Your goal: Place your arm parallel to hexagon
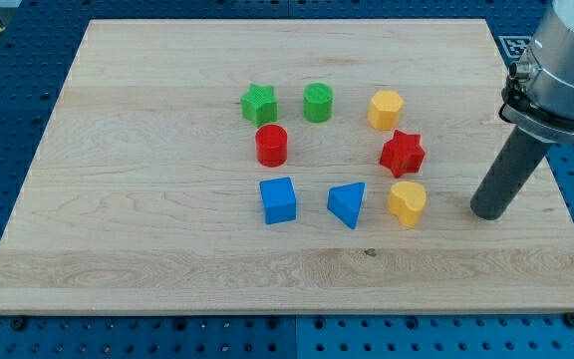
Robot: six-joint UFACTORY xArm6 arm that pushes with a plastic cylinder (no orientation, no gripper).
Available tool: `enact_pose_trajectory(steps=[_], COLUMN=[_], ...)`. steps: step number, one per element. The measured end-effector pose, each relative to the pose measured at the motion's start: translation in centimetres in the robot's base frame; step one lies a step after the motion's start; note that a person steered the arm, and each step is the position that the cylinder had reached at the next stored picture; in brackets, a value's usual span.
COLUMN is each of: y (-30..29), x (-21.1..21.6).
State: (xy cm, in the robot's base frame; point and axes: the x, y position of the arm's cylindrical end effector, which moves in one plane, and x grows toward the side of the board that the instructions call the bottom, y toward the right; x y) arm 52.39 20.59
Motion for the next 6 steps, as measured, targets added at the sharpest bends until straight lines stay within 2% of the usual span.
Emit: enact_pose_trajectory(steps=[3,4,6], y=[1.5,0.9,-0.3], x=[0.0,-1.8,-9.8])
